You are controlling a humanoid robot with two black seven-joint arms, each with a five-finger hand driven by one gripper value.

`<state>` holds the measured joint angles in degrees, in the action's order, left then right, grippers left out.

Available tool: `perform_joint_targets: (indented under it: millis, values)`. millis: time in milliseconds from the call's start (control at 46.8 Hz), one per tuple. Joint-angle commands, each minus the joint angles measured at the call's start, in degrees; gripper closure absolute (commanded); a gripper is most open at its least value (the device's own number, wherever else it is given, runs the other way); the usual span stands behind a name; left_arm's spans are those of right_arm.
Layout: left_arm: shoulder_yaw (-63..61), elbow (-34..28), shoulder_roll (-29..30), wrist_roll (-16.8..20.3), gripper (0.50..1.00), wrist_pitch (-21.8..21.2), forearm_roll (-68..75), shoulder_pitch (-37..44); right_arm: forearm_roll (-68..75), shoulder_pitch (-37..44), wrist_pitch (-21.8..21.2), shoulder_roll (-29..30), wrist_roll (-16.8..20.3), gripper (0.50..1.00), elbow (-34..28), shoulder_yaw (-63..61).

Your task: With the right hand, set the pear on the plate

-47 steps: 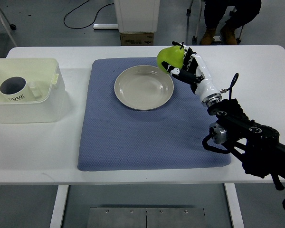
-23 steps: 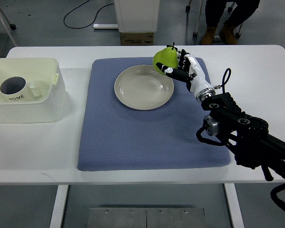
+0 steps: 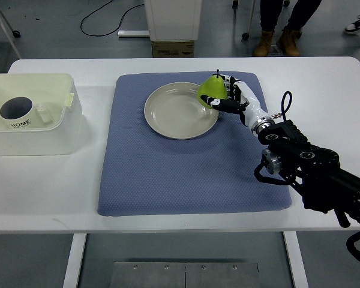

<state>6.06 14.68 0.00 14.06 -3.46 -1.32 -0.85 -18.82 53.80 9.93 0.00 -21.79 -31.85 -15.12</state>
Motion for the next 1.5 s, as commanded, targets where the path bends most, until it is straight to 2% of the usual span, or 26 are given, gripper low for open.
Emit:
perform_joint_targets:
  millis: [0, 470, 940, 983, 1026, 1068, 1111, 1132, 1474]
  values:
    - [0.00, 0.00, 0.00, 0.00, 0.500, 0.03, 0.00, 0.06, 0.10, -0.01, 0.01, 0.00, -0.27, 1.000, -0.31, 0.01]
    - [0.00, 0.00, 0.00, 0.00, 0.500, 0.03, 0.00, 0.06, 0.10, -0.01, -3.16, 0.00, -1.33, 1.000, -4.45, 0.01]
    - [0.00, 0.00, 0.00, 0.00, 0.500, 0.03, 0.00, 0.06, 0.10, -0.27, -3.33, 0.00, -1.24, 1.000, -4.80, 2.47]
    - [0.00, 0.00, 0.00, -0.09, 0.500, 0.03, 0.00, 0.06, 0.10, -0.27, -3.25, 0.00, -1.15, 0.838, -4.71, 2.47]
    - [0.00, 0.00, 0.00, 0.00, 0.500, 0.03, 0.00, -0.03, 0.10, -0.27, -3.25, 0.00, -1.15, 0.739, -4.71, 2.47]
    - [0.00, 0.00, 0.00, -0.09, 0.500, -0.06, 0.00, 0.06, 0.19, -0.18, -3.25, 0.00, -1.15, 0.662, -4.71, 2.47]
    - [0.00, 0.00, 0.00, -0.09, 0.500, 0.03, 0.00, 0.05, 0.19, -0.18, -3.25, 0.00, -1.15, 0.545, -4.62, 2.47]
    - [0.00, 0.00, 0.00, 0.00, 0.500, 0.03, 0.00, 0.06, 0.19, -0.18, -3.25, 0.00, -1.15, 0.505, -4.62, 2.47]
    - [0.00, 0.00, 0.00, -0.09, 0.500, -0.06, 0.00, 0.06, 0.10, 0.08, -3.25, 0.00, -0.89, 0.500, -4.27, 2.47]
